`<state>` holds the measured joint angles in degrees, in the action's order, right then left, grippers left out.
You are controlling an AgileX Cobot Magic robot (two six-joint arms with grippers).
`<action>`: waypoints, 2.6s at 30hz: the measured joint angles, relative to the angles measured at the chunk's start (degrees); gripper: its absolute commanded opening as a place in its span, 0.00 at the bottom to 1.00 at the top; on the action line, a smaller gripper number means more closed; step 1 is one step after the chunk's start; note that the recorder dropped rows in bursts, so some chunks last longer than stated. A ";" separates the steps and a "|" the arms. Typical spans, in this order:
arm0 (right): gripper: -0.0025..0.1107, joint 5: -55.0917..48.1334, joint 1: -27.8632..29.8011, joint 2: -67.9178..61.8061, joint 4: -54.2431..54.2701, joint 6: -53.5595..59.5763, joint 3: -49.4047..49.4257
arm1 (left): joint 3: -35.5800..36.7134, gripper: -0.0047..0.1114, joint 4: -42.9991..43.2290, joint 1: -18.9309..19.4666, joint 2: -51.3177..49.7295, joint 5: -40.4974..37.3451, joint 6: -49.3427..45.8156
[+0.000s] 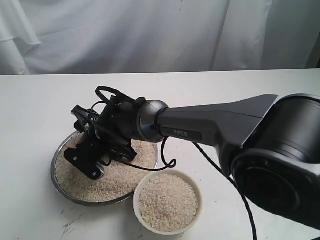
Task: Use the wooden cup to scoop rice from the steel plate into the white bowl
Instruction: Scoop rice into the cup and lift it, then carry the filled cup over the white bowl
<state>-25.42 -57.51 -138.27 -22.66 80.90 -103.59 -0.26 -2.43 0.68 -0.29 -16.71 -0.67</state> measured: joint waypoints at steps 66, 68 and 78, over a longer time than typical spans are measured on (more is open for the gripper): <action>0.02 -42.02 17.00 15.18 37.73 17.36 -0.06 | 0.00 0.04 0.00 0.00 0.00 0.00 0.00; 0.02 -43.32 17.66 16.10 37.32 17.61 1.33 | 0.00 0.04 0.00 0.00 0.00 0.00 0.00; 0.02 -40.10 17.78 28.27 27.31 17.85 15.79 | 0.00 0.04 0.00 0.00 0.00 0.00 0.00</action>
<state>-65.52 -39.72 -110.01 4.65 98.75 -87.80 -0.26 -2.43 0.68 -0.29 -16.71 -0.67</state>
